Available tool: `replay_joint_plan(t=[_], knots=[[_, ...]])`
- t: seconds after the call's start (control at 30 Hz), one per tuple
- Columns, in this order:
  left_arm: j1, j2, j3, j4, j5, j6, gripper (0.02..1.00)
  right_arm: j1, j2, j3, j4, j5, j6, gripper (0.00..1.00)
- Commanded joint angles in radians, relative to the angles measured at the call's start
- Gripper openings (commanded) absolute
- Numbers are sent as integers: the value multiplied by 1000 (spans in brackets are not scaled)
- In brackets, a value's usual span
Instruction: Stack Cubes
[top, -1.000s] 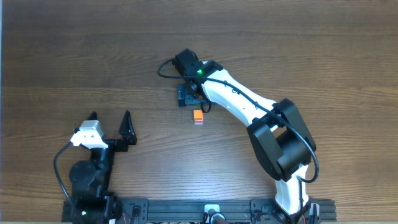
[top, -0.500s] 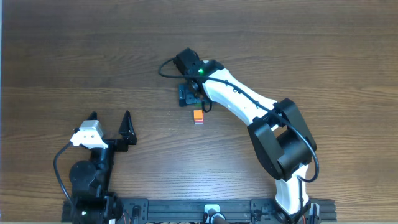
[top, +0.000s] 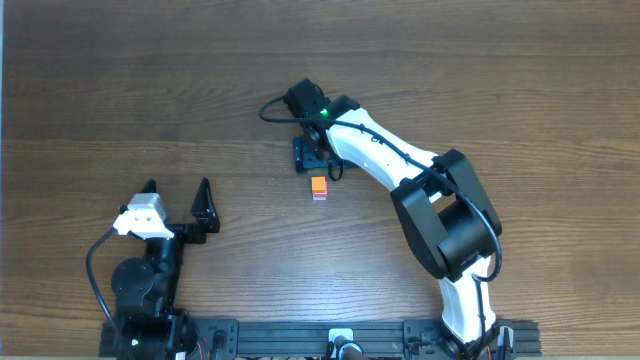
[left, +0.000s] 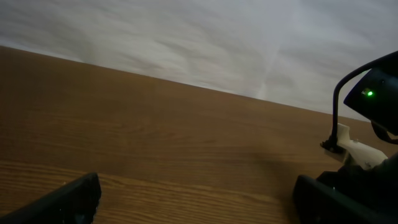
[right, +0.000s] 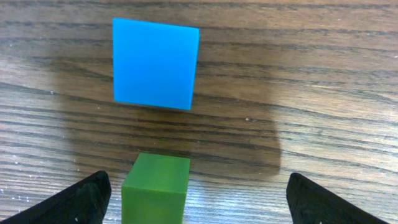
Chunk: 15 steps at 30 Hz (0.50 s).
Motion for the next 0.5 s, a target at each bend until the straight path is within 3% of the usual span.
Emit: replay_joint_plan(t=[0.03,0.5], knots=[[5,-12,-6,-1,13,-11,1000,18,8,31,3,-3,1,864],[5,-12,-6,-1,13,-11,1000,31,8,39,8,-26,5,665]])
